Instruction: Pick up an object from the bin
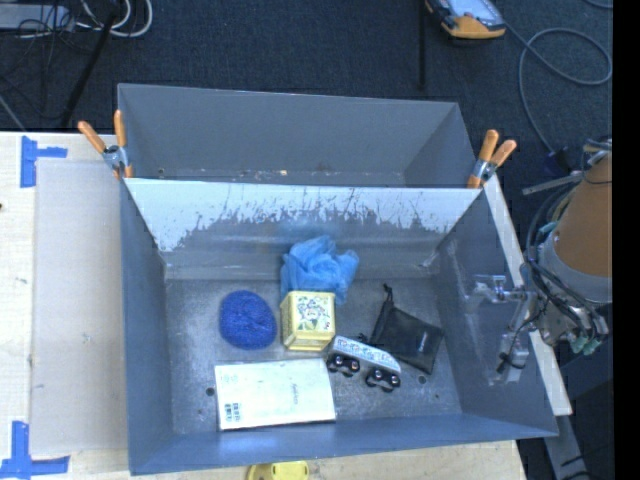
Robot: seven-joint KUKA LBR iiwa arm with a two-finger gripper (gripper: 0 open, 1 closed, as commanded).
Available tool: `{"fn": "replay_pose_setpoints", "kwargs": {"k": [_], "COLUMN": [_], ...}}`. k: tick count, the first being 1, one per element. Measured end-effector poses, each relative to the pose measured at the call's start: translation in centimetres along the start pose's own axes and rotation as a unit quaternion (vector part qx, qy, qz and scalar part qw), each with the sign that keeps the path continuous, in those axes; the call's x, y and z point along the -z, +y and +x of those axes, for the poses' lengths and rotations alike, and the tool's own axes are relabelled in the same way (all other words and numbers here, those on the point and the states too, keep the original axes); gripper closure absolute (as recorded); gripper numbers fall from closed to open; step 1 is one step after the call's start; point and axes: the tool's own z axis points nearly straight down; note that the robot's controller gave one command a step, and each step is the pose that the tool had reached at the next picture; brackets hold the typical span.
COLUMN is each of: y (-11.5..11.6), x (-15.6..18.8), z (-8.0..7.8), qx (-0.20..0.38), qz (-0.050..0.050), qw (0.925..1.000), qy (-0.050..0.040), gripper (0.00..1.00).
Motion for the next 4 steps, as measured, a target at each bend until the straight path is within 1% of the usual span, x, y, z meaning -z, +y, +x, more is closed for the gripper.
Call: {"fn": "replay_pose_setpoints", "kwargs": {"k": [1,2,3,4], "y": [0.1,1.1,6.1,4.4], "x": [0.4,-5.1,-5.6,-8.7], "z": [-0.2,-2.6,-6.8,-9.8], "qx": [0.003,-0.066,-0.037,-0.1], "qz": [0.001,0.001,0.001,0.0], "qw": [1.0,0.9978,0.9993,0.9949], "qy": [-0.0041,-0.0057,-0.0052,-0.0065], "gripper": [0.0,0.0,0.0,0.0]}}
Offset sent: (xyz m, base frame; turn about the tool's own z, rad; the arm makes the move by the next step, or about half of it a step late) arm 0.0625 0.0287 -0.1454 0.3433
